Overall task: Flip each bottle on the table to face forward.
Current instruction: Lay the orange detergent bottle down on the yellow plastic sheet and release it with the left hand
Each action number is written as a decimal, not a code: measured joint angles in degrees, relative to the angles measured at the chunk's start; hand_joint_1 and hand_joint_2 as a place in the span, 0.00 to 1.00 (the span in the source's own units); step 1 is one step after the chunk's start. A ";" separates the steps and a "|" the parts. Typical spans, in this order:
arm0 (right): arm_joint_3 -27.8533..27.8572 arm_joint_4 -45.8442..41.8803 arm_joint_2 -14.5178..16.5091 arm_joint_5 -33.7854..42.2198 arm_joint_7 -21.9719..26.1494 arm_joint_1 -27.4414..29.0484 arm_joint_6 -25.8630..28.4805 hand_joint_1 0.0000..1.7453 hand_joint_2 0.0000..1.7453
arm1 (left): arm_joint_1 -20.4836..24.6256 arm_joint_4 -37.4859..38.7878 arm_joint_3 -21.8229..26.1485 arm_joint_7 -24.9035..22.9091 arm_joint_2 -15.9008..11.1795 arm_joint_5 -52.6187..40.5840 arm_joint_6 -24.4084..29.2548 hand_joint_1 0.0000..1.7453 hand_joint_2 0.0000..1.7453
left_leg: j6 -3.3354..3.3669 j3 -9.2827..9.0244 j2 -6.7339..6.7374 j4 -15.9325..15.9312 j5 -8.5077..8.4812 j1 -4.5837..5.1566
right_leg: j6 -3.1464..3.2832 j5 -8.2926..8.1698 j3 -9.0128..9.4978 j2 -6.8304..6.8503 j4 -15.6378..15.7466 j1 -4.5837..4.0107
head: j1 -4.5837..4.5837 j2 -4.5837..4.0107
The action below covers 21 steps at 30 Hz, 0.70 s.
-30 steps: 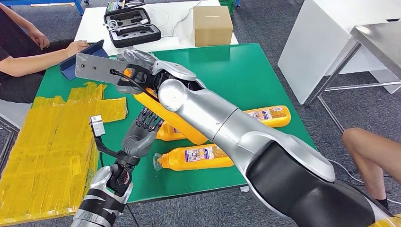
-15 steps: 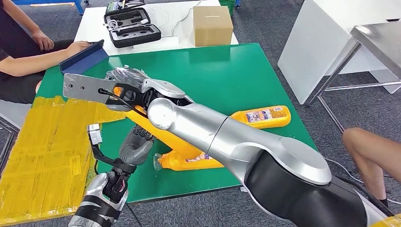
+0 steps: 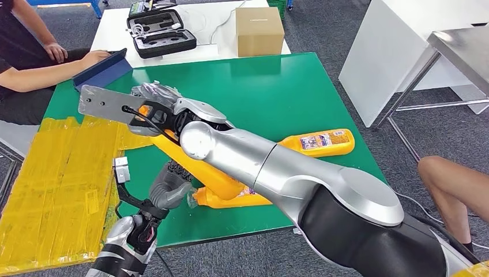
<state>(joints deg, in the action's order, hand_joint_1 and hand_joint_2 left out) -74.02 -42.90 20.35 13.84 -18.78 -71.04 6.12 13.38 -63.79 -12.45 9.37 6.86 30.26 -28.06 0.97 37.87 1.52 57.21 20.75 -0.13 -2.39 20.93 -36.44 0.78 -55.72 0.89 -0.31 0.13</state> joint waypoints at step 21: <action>-1.40 0.84 0.00 4.14 0.35 0.36 2.09 1.00 1.00 | -0.15 -1.60 -2.48 -0.43 1.26 0.27 2.82 0.00 1.00 | 0.00 0.02 0.01 0.00 0.00 0.00 | 0.00 0.00 -0.04 0.00 0.00 0.00 | 0.00 0.00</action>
<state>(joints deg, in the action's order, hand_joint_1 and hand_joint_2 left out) -75.42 -42.06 20.35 17.98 -18.42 -70.67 8.21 13.23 -65.40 -14.93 8.94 8.12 30.53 -25.24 0.97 37.89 1.53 57.21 20.75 -0.13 -2.39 20.93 -36.49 0.78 -55.72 0.89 -0.31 0.13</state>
